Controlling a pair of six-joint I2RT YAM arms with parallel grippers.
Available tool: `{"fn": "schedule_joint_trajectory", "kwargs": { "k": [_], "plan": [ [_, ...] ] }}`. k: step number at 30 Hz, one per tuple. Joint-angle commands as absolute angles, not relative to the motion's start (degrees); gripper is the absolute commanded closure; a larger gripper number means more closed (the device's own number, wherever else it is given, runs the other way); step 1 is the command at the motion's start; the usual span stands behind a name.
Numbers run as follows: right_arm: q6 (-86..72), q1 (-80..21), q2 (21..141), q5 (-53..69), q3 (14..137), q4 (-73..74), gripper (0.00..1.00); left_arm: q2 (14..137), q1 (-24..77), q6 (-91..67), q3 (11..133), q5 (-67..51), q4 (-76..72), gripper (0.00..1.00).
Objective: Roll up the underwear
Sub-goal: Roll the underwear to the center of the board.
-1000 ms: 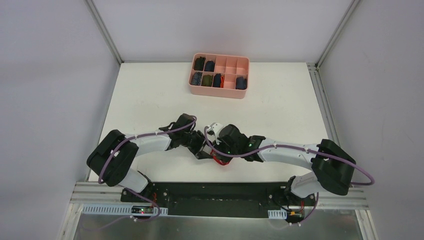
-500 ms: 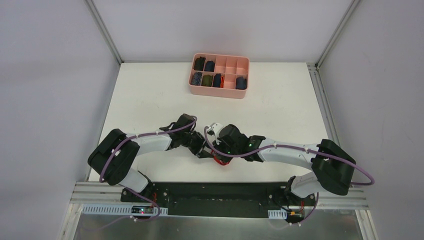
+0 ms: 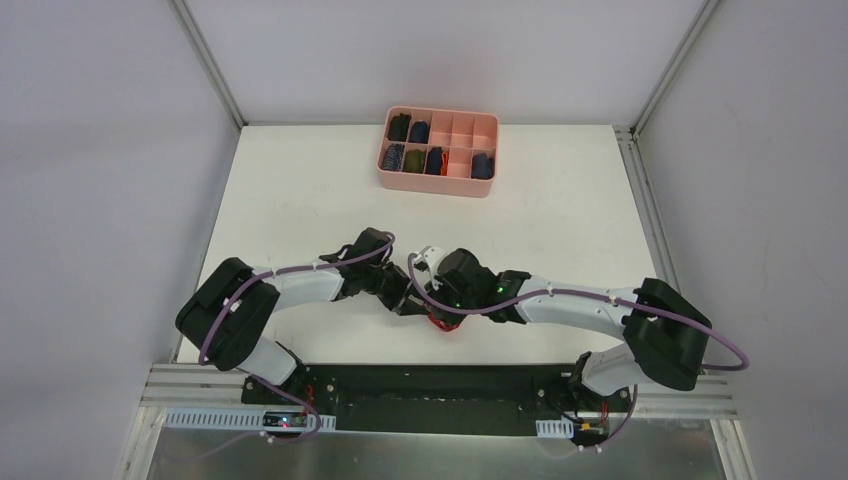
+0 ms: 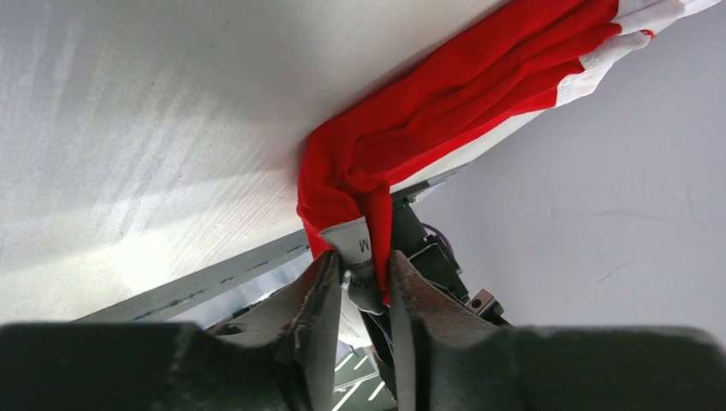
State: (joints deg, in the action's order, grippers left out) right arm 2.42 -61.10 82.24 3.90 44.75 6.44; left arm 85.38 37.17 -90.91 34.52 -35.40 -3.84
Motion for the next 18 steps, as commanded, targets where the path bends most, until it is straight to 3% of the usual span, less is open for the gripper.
{"fn": "schedule_joint_trajectory", "kwargs": {
  "k": [1,7,9,10,13,15,18],
  "plan": [
    [2.9,-61.1,82.9,4.9,47.2,5.4,1.0,84.7,38.0,-92.1,36.1,-36.4,-4.9,0.71],
    [3.0,-61.1,83.3,4.9,47.5,5.4,1.0,85.8,38.1,-91.9,37.2,-37.3,-5.4,0.74],
    [3.0,-61.2,83.6,4.8,47.7,5.4,1.0,85.9,38.1,-91.9,37.3,-37.3,-5.7,0.83],
    [3.0,-61.1,83.7,4.8,47.9,5.4,1.0,86.1,38.1,-92.0,37.2,-37.4,-5.7,0.98],
    [3.0,-61.1,83.7,3.8,48.3,5.4,1.0,86.5,38.1,-92.5,37.3,-38.2,-5.5,1.0],
    [3.0,-61.1,83.5,2.7,48.8,5.8,0.83,86.0,38.1,-92.6,37.2,-37.7,-4.3,1.0],
    [3.5,-61.1,82.2,1.6,49.1,6.3,0.71,85.9,38.1,-92.7,36.8,-37.4,-3.4,1.0]
  ]
}}
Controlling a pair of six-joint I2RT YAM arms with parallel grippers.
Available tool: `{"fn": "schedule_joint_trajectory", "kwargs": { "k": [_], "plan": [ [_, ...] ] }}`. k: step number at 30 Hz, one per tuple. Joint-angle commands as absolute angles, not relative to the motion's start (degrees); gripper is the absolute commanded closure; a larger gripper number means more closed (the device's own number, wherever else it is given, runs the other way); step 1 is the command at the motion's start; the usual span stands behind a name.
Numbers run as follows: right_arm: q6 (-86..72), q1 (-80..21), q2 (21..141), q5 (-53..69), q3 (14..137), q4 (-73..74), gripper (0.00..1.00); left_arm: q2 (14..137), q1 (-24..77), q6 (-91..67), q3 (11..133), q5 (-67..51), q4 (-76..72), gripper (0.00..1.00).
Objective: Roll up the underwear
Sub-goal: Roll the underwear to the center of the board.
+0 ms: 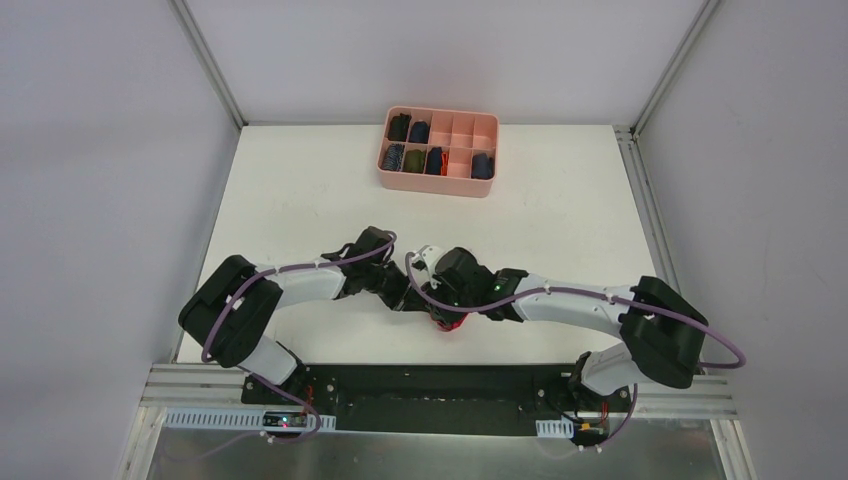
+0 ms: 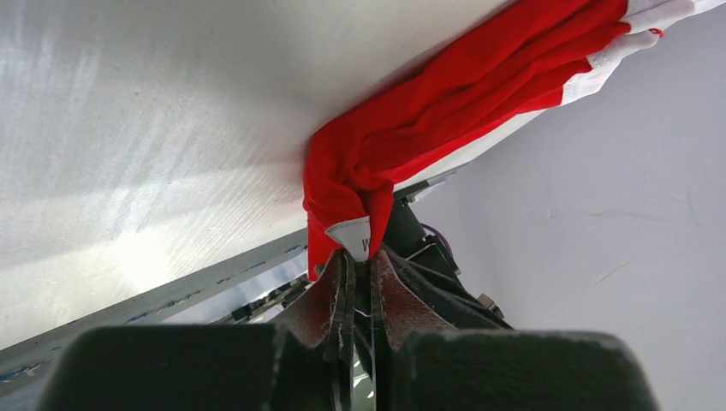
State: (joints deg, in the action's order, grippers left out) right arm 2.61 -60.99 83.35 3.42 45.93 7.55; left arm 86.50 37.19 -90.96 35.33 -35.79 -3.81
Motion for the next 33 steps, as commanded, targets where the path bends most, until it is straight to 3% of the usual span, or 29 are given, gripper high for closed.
{"fn": "schedule_joint_trajectory", "kwargs": {
  "k": [1,5,17,18,19,20,25,33],
  "plan": [
    [3.9,-61.2,81.6,1.3,49.2,6.4,0.67,85.9,38.1,-92.7,36.6,-37.5,-3.3,1.0],
    [6.3,-61.9,78.2,-2.5,48.4,6.4,0.45,86.0,38.0,-93.1,35.7,-37.5,-3.2,1.0],
    [15.5,-74.2,75.4,-19.6,46.3,11.4,0.38,86.9,37.8,-93.0,36.8,-38.1,-2.6,1.0],
    [15.5,-75.0,75.5,-21.2,46.0,11.4,0.12,87.0,37.7,-92.8,37.1,-38.1,-2.4,1.0],
    [15.2,-75.6,75.5,-23.1,45.5,11.0,0.02,87.1,37.6,-92.6,37.4,-38.2,-2.2,1.0],
    [15.1,-76.0,75.3,-23.8,44.9,10.2,0.01,87.1,37.4,-92.5,37.5,-38.3,-2.1,1.0],
    [15.3,-76.0,76.9,-23.0,45.0,10.2,0.04,88.0,37.0,-91.9,39.0,-38.7,-1.7,1.0],
    [15.8,-77.1,78.7,-22.5,44.9,11.2,0.36,87.8,37.0,-91.8,38.6,-38.7,-1.3,1.0]
  ]
}}
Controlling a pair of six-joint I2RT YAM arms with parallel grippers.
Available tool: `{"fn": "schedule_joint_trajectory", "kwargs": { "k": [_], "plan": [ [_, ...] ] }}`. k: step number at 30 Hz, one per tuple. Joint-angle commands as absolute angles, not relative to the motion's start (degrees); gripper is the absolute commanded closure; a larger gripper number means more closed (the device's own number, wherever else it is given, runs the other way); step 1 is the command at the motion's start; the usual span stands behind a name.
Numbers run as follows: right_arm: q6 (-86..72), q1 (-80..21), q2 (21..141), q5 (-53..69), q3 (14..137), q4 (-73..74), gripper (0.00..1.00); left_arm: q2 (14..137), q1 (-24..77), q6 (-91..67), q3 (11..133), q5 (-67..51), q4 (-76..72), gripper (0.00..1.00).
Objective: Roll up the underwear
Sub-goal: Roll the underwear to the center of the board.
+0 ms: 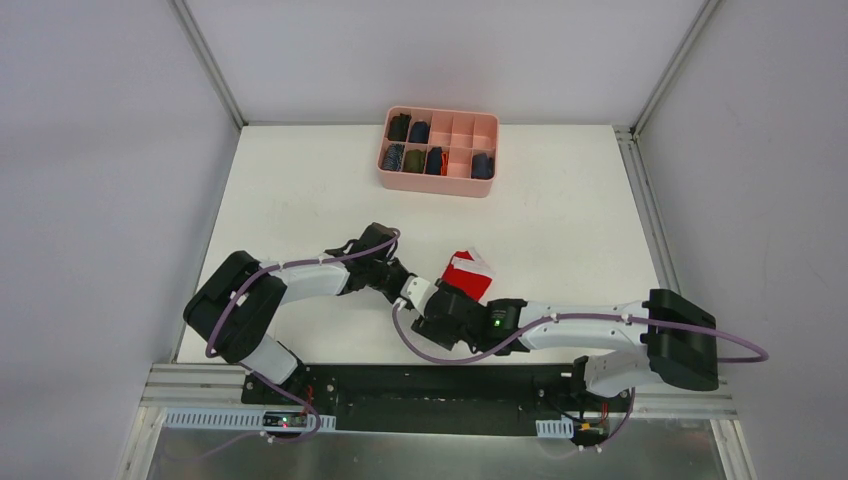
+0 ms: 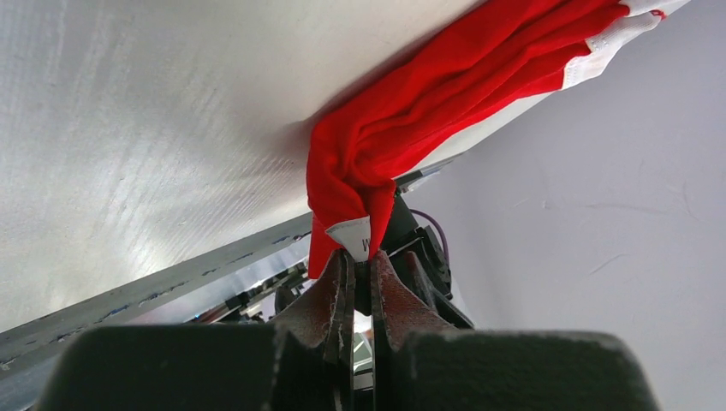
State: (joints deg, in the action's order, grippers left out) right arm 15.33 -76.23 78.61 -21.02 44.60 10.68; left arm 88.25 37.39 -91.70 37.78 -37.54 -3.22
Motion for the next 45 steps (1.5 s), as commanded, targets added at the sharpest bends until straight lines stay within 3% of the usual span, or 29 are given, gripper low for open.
{"fn": "schedule_joint_trajectory", "kwargs": {
  "k": [1,8,9,11,13,20,30,35,36,37,40,45],
  "plan": [
    [15.7,-77.2,78.7,-22.6,44.7,11.3,0.39,87.7,37.0,-91.8,38.6,-38.6,-1.4,1.0],
    [14.3,-77.3,78.0,-24.0,44.0,11.3,0.71,86.9,37.0,-91.9,37.9,-38.1,-1.3,1.0],
    [14.1,-77.3,78.2,-23.9,43.9,11.3,0.68,86.8,37.0,-91.9,38.0,-38.0,-1.2,1.0],
    [13.6,-77.3,78.5,-23.8,43.9,11.5,0.47,86.5,37.0,-91.9,37.7,-37.9,-1.2,1.0],
    [13.1,-77.3,78.5,-23.7,43.9,11.5,0.35,86.4,37.0,-91.9,37.7,-37.8,-1.2,1.0],
    [13.8,-77.4,79.3,-24.1,43.7,12.0,0.34,85.7,37.0,-91.9,37.4,-37.7,-1.0,1.0],
    [12.3,-77.4,80.4,-25.0,42.2,11.2,0.62,85.4,37.0,-91.8,37.2,-37.8,-0.9,1.0],
    [11.9,-77.4,80.1,-25.8,42.0,10.3,0.85,85.3,37.0,-91.8,37.2,-37.8,-0.9,1.0],
    [12.0,-77.3,79.9,-25.8,42.0,10.1,0.85,85.3,37.0,-91.8,37.1,-37.7,-0.9,1.0],
    [12.0,-77.2,79.9,-25.7,42.1,10.0,0.81,85.3,37.0,-91.7,37.1,-37.7,-0.9,1.0],
    [11.8,-77.2,80.4,-25.5,42.7,10.0,0.54,85.3,37.0,-91.7,37.0,-37.7,-0.9,1.0],
    [11.6,-77.1,81.0,-25.3,43.1,9.7,0.5,85.0,37.0,-91.6,36.8,-37.7,-0.9,1.0]
  ]
}}
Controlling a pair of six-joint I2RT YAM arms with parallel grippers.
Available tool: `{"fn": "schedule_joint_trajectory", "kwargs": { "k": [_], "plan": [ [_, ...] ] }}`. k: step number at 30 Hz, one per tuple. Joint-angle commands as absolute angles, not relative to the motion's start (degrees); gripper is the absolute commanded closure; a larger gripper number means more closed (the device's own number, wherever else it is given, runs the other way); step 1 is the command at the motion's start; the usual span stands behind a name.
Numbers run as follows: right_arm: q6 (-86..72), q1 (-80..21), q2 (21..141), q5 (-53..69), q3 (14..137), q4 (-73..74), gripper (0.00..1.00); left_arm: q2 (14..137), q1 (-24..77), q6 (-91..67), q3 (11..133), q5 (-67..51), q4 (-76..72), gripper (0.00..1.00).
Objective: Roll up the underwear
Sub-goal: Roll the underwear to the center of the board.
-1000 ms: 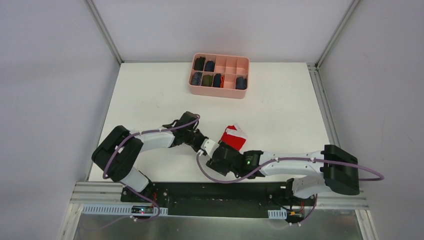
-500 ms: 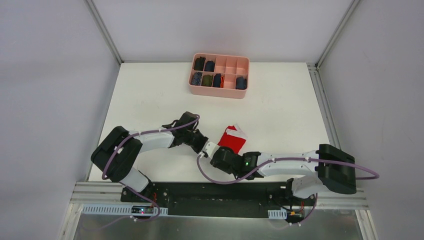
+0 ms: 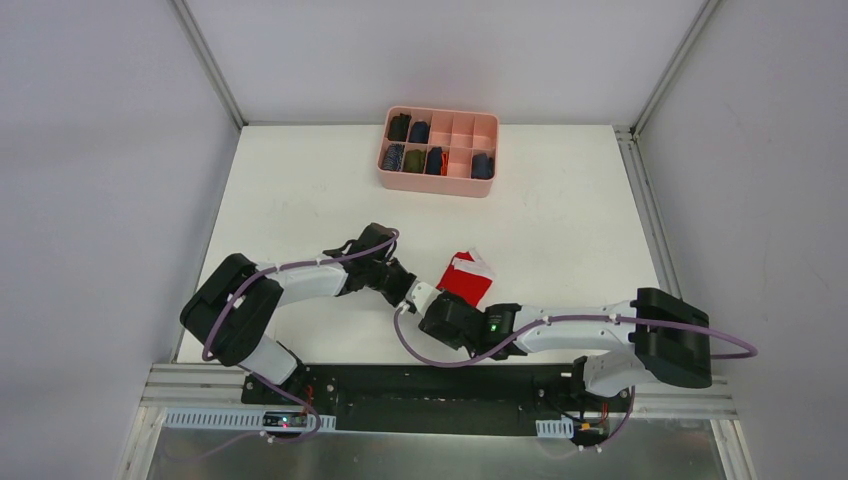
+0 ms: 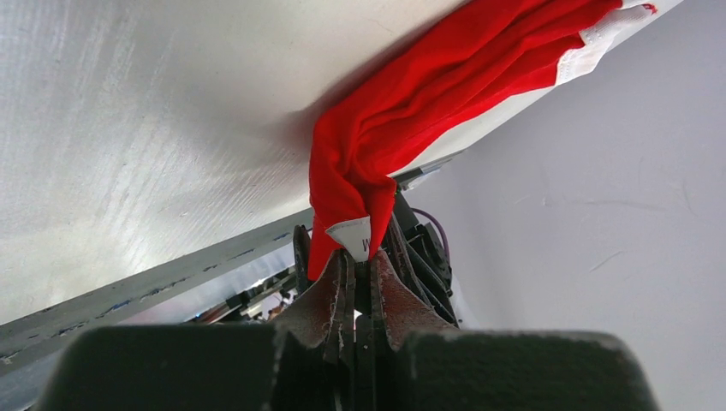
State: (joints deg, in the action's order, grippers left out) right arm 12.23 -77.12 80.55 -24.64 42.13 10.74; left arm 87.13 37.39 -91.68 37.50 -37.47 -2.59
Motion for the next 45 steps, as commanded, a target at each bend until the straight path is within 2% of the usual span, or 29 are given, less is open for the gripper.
{"fn": "schedule_joint_trajectory", "kwargs": {
  "k": [1,4,19,25,30,37,39,41,43,45],
  "plan": [
    [11.4,-77.2,81.0,-25.3,43.1,9.5,0.51,84.9,37.0,-91.6,36.7,-37.7,-0.9,1.0],
    [11.1,-77.1,81.1,-25.6,43.4,8.9,0.54,84.9,37.0,-91.6,36.7,-37.9,-0.9,1.0],
    [10.1,-76.4,81.6,-26.1,44.7,7.9,0.52,85.3,37.0,-91.1,36.9,-38.8,-0.9,1.0],
    [9.2,-76.2,81.2,-26.8,45.1,7.5,0.71,85.4,37.0,-91.0,36.9,-39.0,-0.9,1.0],
    [8.7,-75.6,81.0,-26.9,44.9,7.6,1.0,85.3,37.0,-91.0,36.8,-39.0,-0.9,1.0],
    [5.5,-72.4,79.0,-20.5,43.9,7.8,1.0,83.1,36.8,-91.1,36.0,-36.7,-0.3,1.0],
    [4.5,-70.8,78.7,-17.1,43.7,8.2,1.0,81.4,36.4,-91.0,35.5,-35.3,1.2,0.79],
    [3.2,-69.1,78.6,-13.9,43.5,8.5,1.0,79.2,35.8,-90.3,35.3,-33.7,3.1,0.63],
    [1.9,-67.4,78.5,-10.5,43.4,8.5,1.0,76.8,35.2,-89.4,35.5,-32.0,5.7,0.55],
    [0.9,-65.6,78.7,-6.9,43.3,8.6,1.0,74.8,34.9,-89.0,35.5,-30.4,7.5,0.54]
  ]
}}
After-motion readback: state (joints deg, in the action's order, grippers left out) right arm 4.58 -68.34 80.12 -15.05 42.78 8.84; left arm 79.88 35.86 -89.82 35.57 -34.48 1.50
